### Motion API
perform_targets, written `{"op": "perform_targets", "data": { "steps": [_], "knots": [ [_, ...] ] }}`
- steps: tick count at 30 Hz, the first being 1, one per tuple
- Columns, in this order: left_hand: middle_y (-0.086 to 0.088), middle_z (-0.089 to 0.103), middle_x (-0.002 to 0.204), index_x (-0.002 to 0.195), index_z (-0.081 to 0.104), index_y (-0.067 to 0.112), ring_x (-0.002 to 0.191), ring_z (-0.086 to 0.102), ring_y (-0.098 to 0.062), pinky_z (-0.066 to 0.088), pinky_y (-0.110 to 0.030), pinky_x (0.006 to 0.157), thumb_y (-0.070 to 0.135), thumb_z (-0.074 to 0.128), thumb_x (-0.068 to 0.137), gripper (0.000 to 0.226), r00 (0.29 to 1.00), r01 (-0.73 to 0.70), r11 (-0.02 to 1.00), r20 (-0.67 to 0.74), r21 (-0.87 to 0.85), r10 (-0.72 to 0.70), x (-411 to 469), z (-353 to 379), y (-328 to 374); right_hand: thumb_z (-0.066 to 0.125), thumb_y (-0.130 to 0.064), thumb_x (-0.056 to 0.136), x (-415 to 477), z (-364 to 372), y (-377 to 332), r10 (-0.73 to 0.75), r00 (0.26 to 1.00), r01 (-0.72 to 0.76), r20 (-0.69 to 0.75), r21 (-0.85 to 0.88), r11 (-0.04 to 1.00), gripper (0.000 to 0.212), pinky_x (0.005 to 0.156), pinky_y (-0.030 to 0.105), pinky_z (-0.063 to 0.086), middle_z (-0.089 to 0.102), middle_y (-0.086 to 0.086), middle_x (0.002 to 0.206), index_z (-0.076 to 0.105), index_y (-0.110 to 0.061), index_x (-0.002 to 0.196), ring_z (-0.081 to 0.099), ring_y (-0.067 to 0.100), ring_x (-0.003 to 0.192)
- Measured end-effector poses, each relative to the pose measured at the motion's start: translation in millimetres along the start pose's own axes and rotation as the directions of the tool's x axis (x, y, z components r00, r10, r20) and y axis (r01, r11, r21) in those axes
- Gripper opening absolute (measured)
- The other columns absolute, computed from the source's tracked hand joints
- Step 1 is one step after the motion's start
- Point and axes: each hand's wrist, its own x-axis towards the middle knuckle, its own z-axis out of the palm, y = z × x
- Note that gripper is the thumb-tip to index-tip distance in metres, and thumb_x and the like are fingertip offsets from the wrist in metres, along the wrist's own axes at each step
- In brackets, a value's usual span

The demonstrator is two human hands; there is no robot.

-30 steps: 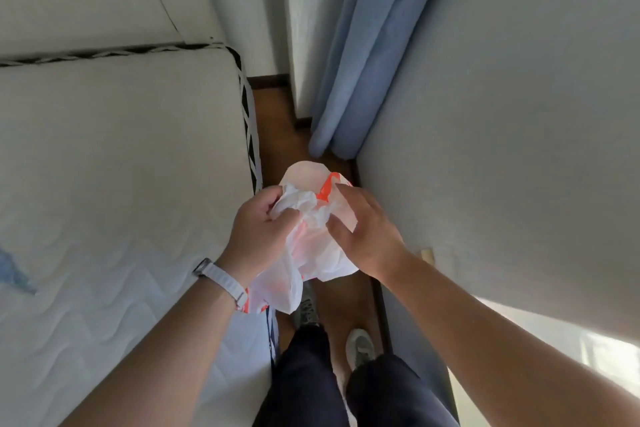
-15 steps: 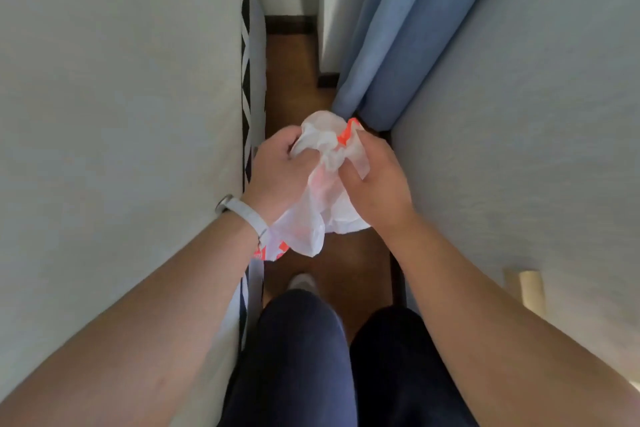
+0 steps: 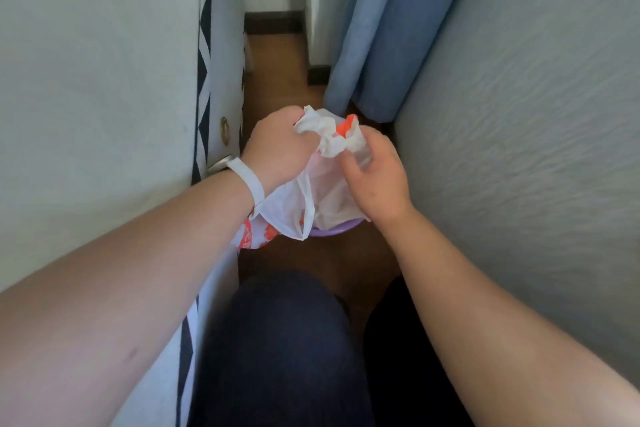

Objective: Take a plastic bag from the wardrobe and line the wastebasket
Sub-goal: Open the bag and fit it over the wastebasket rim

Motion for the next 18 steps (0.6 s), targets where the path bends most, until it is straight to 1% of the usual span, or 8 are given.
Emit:
{"op": "perform_targets", "data": {
  "steps": [3,6,8,10,12,14,16,18],
  "knots": [
    [0.007,0.051,0.067,0.063,0.044,0.023,0.065,0.05,-0.017,0.031,-0.03,0.054,0.027,0.05,0.087,0.025,0.989,-0.136,0.967,0.084,0.218,0.12,10,-3,-7,0.05,-0.061,0.088,2,11,11,-0.042,0.999,0.042,0.006,-0.001,0.999,0.056,0.1,0.039,0.046,0.056,-0.012,0.132,0.049,-0.032,0.136,0.05,0.005,0.121],
    [0.009,0.052,0.072,0.067,0.043,0.025,0.074,0.053,-0.021,0.034,-0.03,0.06,0.028,0.05,0.089,0.024,0.972,-0.22,0.912,0.156,0.347,0.175,18,-1,-13,0.053,-0.052,0.092,2,16,21,-0.065,0.998,0.065,0.001,0.006,0.998,0.049,0.097,0.035,0.047,0.057,-0.013,0.129,0.049,-0.031,0.136,0.05,0.004,0.117],
    [0.006,0.055,0.083,0.075,0.046,0.026,0.083,0.054,-0.022,0.033,-0.029,0.064,0.029,0.05,0.091,0.016,0.961,-0.266,0.874,0.181,0.406,0.208,23,8,-18,0.053,-0.048,0.093,2,17,28,-0.076,0.997,0.076,0.017,-0.007,0.997,0.044,0.094,0.033,0.047,0.056,-0.011,0.127,0.05,-0.031,0.134,0.051,0.004,0.114],
    [0.0,0.065,0.098,0.089,0.056,0.03,0.092,0.058,-0.024,0.034,-0.028,0.068,0.03,0.05,0.092,0.007,0.956,-0.282,0.871,0.198,0.403,0.218,29,18,-19,0.055,-0.043,0.093,6,18,37,-0.08,0.996,0.082,0.037,-0.034,0.996,0.044,0.095,0.031,0.045,0.056,-0.008,0.128,0.051,-0.029,0.134,0.05,0.007,0.116],
    [-0.003,0.068,0.108,0.1,0.063,0.026,0.096,0.06,-0.026,0.035,-0.027,0.068,0.028,0.051,0.092,0.014,0.957,-0.286,0.874,0.166,0.393,0.239,34,28,-20,0.057,-0.039,0.092,11,17,46,-0.089,0.995,0.091,0.042,-0.071,0.993,0.043,0.095,0.033,0.045,0.056,-0.005,0.128,0.051,-0.027,0.134,0.051,0.011,0.116],
    [-0.003,0.067,0.107,0.101,0.061,0.026,0.091,0.059,-0.024,0.034,-0.027,0.067,0.024,0.051,0.092,0.014,0.96,-0.281,0.883,0.122,0.375,0.254,40,39,-25,0.056,-0.038,0.092,15,15,55,-0.107,0.993,0.111,0.043,-0.112,0.987,0.042,0.092,0.036,0.048,0.057,-0.003,0.124,0.051,-0.027,0.132,0.052,0.013,0.113],
    [-0.003,0.066,0.106,0.102,0.061,0.025,0.092,0.058,-0.024,0.032,-0.026,0.068,0.022,0.052,0.092,0.014,0.965,-0.263,0.896,0.083,0.359,0.25,45,52,-30,0.057,-0.037,0.092,19,15,66,-0.129,0.991,0.133,0.04,-0.163,0.978,0.043,0.093,0.039,0.048,0.058,-0.001,0.123,0.05,-0.024,0.132,0.053,0.016,0.112],
    [-0.001,0.063,0.098,0.099,0.06,0.024,0.09,0.057,-0.023,0.03,-0.026,0.067,0.022,0.052,0.092,0.01,0.973,-0.224,0.903,0.039,0.367,0.226,49,63,-36,0.057,-0.038,0.091,24,21,79,-0.128,0.99,0.137,0.054,-0.238,0.962,0.046,0.095,0.041,0.046,0.058,0.002,0.125,0.05,-0.02,0.133,0.053,0.02,0.114]
  ]
}}
